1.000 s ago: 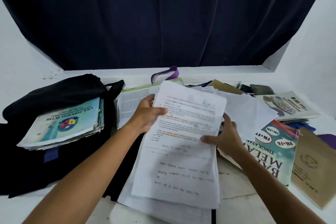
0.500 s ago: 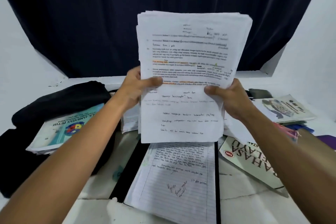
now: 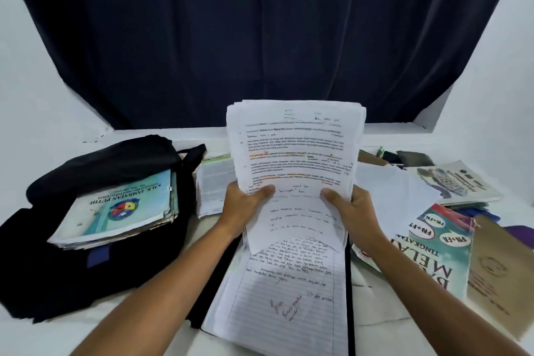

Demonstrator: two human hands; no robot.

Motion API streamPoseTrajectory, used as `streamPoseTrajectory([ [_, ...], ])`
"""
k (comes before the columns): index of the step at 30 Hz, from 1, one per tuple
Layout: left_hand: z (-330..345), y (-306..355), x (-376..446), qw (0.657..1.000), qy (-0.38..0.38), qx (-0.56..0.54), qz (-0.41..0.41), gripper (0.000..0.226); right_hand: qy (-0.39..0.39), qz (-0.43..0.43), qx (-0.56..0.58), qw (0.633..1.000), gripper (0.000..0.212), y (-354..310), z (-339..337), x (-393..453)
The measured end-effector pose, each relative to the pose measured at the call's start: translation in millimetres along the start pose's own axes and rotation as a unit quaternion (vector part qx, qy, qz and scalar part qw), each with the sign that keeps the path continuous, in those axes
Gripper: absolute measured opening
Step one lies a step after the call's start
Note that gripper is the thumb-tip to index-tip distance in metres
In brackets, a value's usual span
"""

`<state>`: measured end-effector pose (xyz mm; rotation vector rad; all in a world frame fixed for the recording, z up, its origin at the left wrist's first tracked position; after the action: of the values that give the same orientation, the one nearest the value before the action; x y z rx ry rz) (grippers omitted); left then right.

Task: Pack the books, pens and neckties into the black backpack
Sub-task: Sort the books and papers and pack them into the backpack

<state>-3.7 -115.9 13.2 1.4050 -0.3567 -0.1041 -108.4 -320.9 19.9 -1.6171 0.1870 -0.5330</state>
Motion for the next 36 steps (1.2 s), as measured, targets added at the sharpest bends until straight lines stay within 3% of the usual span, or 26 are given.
streamPoseTrajectory([
  [5, 3, 20, 10, 0.999, -0.023, -0.007, 0.020, 0.030, 0.013, -0.016, 0.014, 1.000, 0.017, -13, -5, 5],
  [13, -2, 46, 16, 0.995, -0.024, -0.020, 0.093, 0.045, -0.063, -0.028, 0.084, 0.994, 0.029, -33, -16, 5],
  [18, -1, 40, 17, 0.996, -0.053, -0.023, 0.074, 0.049, -0.118, 0.003, 0.087, 0.989, 0.028, -37, -11, 8],
  [22, 2, 23, 13, 0.995, -0.082, -0.015, 0.047, 0.046, -0.097, -0.001, 0.102, 0.990, 0.023, -39, -6, 8],
  [26, 6, 32, 18, 0.996, -0.061, -0.012, 0.057, 0.035, -0.057, -0.027, 0.094, 0.994, 0.025, -47, -5, 12],
  [31, 9, 39, 24, 0.996, -0.047, -0.012, 0.071, 0.037, -0.021, -0.035, 0.085, 0.996, 0.021, -53, -8, 14],
  [36, 7, -2, 12, 0.998, -0.068, -0.006, -0.008, 0.037, -0.007, 0.013, 0.028, 1.000, 0.018, -21, -11, 8],
])
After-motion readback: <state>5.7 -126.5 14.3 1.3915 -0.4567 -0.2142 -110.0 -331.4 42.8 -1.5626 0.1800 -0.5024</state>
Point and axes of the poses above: each hand's wrist, its own x-axis towards the middle knuckle, its own z-axis out of the palm, y = z × x, the point moved 5 cm from there along x, towards the middle knuckle, and after that the axes turned 2 degrees about -x, right-handed, at the moved point
